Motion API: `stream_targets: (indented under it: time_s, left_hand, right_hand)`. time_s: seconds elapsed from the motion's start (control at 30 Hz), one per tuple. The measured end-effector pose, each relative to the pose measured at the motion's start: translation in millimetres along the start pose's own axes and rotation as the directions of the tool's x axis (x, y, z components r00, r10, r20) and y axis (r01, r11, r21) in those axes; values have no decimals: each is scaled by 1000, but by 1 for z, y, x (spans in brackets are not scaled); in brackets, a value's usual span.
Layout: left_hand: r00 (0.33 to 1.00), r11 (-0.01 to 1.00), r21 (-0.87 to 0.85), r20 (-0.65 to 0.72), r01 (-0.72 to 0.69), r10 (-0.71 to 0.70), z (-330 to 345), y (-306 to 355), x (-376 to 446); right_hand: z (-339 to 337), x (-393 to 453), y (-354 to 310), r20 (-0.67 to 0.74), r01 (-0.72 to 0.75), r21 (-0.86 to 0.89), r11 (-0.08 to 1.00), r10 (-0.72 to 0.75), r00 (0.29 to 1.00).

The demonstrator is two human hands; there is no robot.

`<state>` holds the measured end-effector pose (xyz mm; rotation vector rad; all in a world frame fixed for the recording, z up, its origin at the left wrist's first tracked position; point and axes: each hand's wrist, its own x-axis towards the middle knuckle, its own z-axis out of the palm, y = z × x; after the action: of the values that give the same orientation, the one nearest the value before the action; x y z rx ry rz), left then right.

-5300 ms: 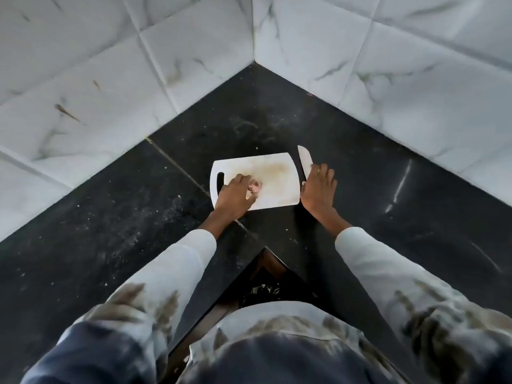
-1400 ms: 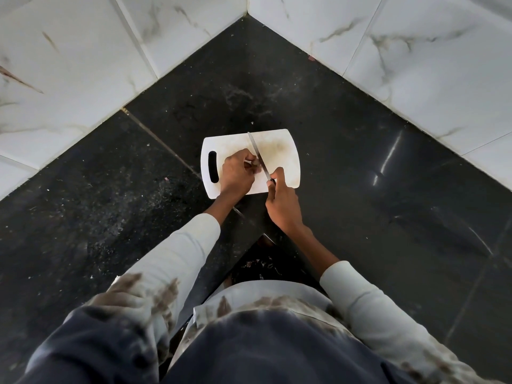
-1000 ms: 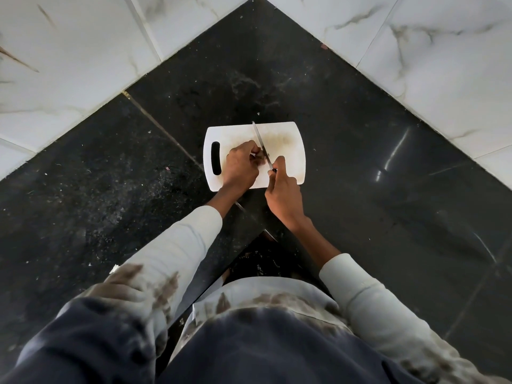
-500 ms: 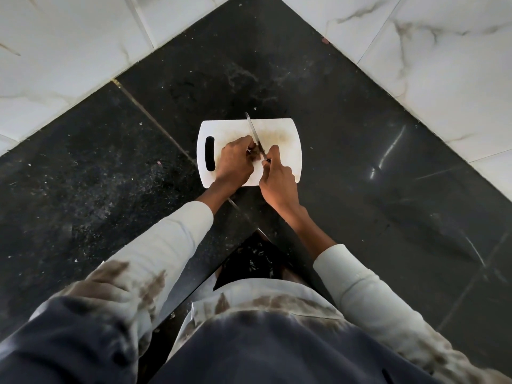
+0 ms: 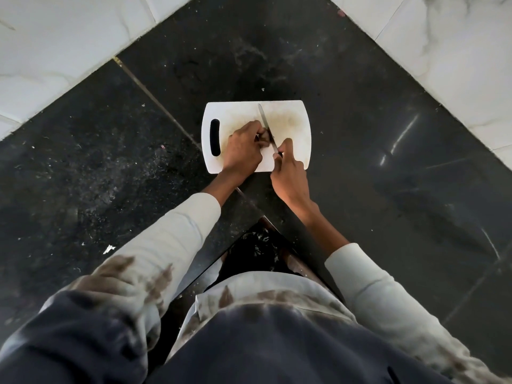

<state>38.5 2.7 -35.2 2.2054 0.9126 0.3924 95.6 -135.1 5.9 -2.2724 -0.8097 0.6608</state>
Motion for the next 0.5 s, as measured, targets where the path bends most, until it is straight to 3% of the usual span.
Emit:
stream_targets:
  time_s: [0.13,0.33,0.5]
  left_hand:
    - [999,999,-19,12,39,-39,4,-5,2]
    - [1000,999,-53,17,-10,11,0,-4,2]
    - [1000,999,-29,-11,-28,28,-2,1,-1]
  right_hand:
    - [3,6,3,-6,2,13,1000,-2,1000]
    - [13,15,7,-31,13,21,1000,-12,999]
    - [23,-23,34,-101,18,-94,995,-28,994]
